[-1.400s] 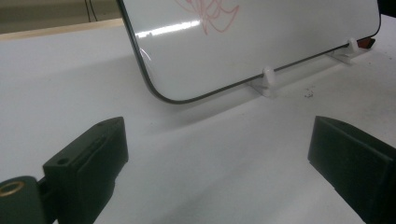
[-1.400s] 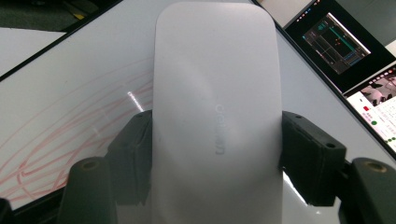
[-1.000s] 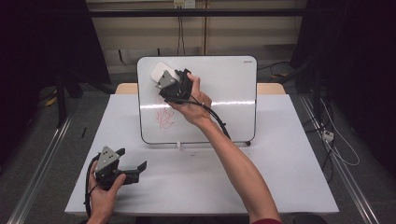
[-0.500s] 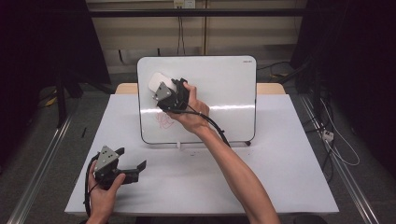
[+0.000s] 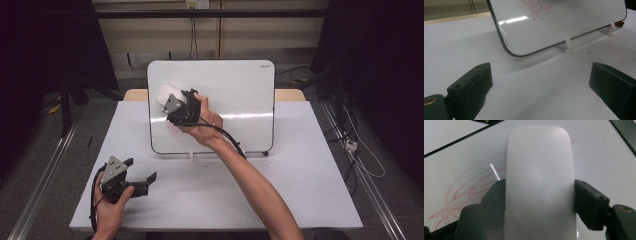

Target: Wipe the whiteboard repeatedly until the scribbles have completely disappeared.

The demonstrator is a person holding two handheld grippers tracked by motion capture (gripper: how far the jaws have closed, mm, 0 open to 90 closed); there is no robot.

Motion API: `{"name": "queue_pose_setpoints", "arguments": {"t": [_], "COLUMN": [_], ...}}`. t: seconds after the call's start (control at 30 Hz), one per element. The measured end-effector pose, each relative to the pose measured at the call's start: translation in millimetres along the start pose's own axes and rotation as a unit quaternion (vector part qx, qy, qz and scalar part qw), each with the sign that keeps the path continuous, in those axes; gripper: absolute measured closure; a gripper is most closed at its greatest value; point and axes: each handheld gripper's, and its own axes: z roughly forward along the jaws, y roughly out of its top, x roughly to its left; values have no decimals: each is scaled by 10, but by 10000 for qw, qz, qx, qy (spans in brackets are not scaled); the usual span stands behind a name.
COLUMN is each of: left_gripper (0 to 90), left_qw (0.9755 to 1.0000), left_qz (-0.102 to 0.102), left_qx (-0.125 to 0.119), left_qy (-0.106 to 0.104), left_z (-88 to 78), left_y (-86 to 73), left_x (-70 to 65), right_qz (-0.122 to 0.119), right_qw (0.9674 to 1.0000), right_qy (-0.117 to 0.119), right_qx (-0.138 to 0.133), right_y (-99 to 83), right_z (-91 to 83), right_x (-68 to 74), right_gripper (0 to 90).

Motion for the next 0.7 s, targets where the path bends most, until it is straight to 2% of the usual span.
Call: {"name": "queue_pose_setpoints", "arguments": {"t": [0.17,0.37,0.5,0.63,0.7], "left_gripper": [47,48,48,47,47], "left_qw": [10000,10000,9999,10000,9999], "left_qz": [-23,-57,-62,-61,-67], "left_qx": [-23,-78,-78,-75,-75], "left_qy": [-12,-6,8,14,13], "left_z": [-6,-22,-34,-38,-36], "left_y": [-5,-5,-7,-9,-8], "left_x": [6,9,18,18,18], "right_qz": [156,349,325,509,441], "right_qw": [9998,9987,9984,9972,9969], "right_qy": [-122,-361,-465,-550,-646], "right_qx": [-9,21,68,81,73], "right_y": [65,126,149,147,152], "right_z": [38,66,77,62,69], "right_x": [-129,-349,-417,-504,-471], "right_gripper": [319,319,318,319,318]}}
